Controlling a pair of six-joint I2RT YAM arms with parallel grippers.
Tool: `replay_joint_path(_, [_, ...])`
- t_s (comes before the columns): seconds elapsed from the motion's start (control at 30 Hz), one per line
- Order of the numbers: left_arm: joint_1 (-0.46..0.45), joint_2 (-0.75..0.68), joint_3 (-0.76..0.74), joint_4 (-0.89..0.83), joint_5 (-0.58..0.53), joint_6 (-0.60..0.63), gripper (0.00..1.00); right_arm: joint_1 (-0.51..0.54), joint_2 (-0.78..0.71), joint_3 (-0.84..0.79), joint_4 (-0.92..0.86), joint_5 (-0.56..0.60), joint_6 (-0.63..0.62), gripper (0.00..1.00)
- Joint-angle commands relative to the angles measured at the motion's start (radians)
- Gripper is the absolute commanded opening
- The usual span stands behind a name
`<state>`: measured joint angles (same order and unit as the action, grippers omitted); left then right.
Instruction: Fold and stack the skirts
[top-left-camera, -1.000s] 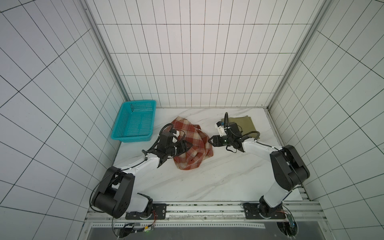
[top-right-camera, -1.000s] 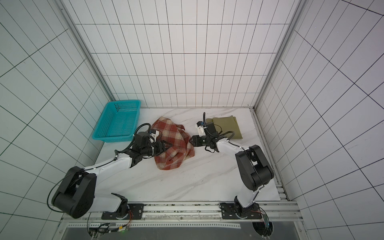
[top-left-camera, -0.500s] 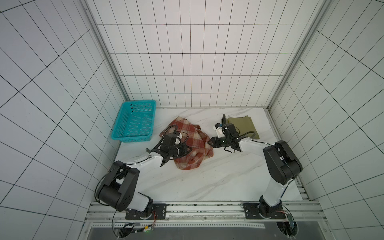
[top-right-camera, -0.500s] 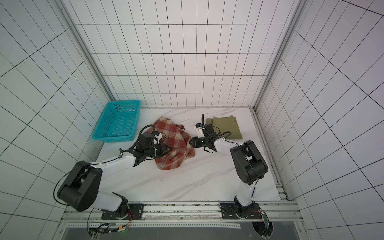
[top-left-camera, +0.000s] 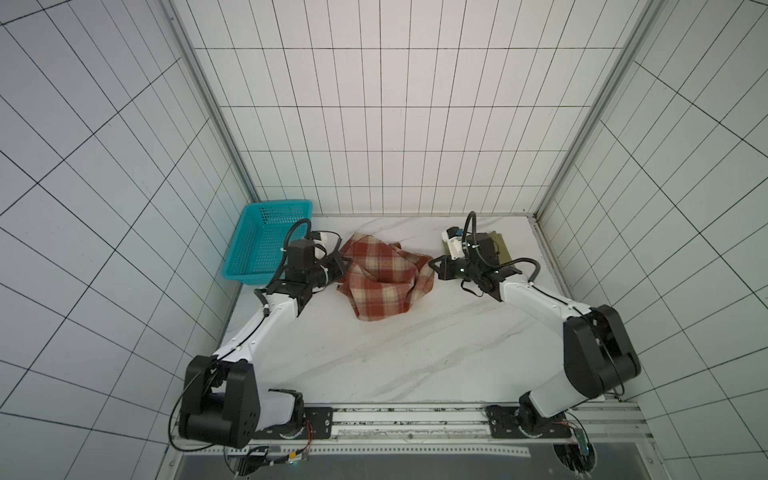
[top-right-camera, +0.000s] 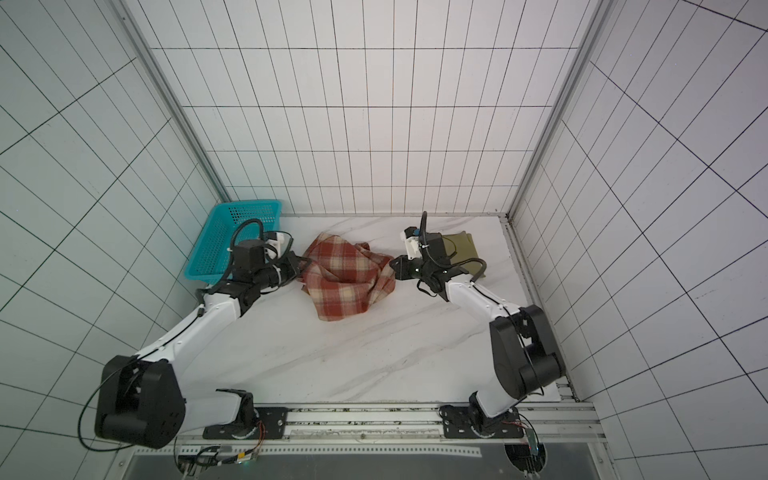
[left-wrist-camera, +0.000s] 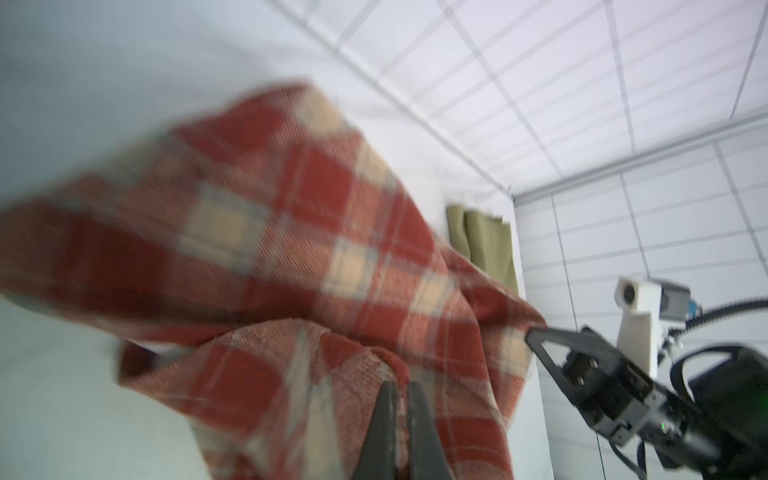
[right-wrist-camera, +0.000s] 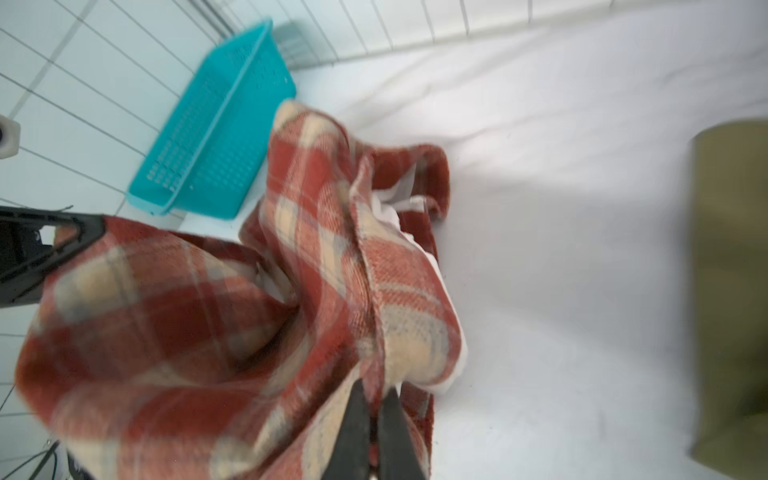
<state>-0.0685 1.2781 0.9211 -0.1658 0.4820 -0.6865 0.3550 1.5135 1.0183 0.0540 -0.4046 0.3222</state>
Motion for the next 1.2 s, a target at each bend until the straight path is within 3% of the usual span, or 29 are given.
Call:
replay_joint_path(0.0, [0.118,-0.06,0.086,-0.06,0.02,0.032,0.0,-0.033,-0.104,0.116,-0.032,0.013,-0.005,0.0])
replay_joint_path(0.2, [0.254,-0.154,0.135,-0.034,0.026,-0.006,0.0,-0.047,-0.228,0.12,-0.099,0.071,-0.028,0.0])
replay_joint_path(0.53, [0.289,-0.069,0.336,-0.01,0.034,-0.052,0.0,-0.119,-0.25,0.248,-0.146,0.103,-0.068,0.0])
replay_joint_path(0.77, [0.289,0.113,0.522,0.101,0.081,-0.164,0.0,-0.219,-0.072,0.439,-0.183,0.053,-0.07,0.0])
replay_joint_path(0.97, [0.228,0.215,0.665,0.144,0.096,-0.171,0.0,-0.234,0.011,0.567,-0.163,-0.008,-0.061,0.0])
replay_joint_path(1.17, [0.149,0.161,0.565,0.207,0.106,-0.139,0.0,-0.221,-0.096,0.482,-0.136,-0.012,-0.077,0.0])
